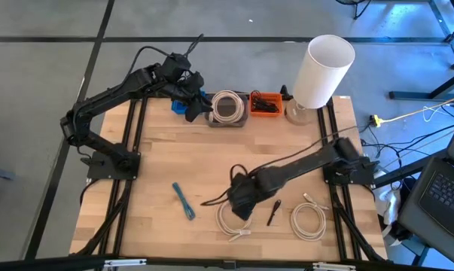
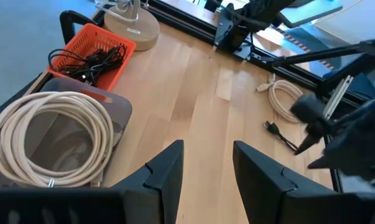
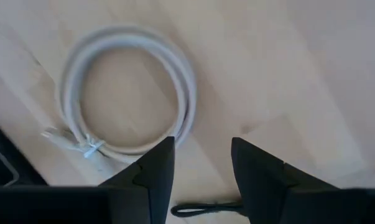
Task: Pick & Place USB Port
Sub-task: Put the brown HDMI cable into the black bin
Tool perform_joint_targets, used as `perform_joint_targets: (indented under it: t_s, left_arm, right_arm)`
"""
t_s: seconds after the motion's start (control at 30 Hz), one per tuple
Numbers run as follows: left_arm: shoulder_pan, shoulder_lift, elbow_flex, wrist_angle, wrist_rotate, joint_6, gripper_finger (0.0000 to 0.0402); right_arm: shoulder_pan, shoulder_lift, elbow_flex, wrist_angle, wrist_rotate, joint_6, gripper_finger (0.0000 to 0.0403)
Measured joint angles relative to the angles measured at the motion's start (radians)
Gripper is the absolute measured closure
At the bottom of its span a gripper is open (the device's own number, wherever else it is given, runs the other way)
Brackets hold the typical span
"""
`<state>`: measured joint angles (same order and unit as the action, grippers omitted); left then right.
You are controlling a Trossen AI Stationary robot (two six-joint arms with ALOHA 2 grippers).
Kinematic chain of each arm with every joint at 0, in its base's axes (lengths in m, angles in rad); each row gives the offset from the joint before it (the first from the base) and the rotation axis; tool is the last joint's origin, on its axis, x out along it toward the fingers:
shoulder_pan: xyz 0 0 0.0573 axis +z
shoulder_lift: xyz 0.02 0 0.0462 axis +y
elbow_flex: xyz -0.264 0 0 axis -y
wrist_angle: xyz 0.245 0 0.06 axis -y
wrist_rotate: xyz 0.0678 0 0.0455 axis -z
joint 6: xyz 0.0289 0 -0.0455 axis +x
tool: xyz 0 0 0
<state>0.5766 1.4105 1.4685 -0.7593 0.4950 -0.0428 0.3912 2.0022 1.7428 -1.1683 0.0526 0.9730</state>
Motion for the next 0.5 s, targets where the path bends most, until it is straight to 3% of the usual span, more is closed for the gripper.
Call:
perform_joint_targets:
  t_s: [0.2,0.5]
  left_arm:
    - [0.000,0.000,0.000,0.000,0.000,-0.023,0.0270]
    - [0.000,0.000,0.000,-0.035,0.003,-0.025,0.0270]
  right_arm:
    - [0.002,0.126,-0.001,0.036,-0.025,0.011,0.0243]
    - [0.002,0.207,0.000,0.159,-0.023,0.036,0.0243]
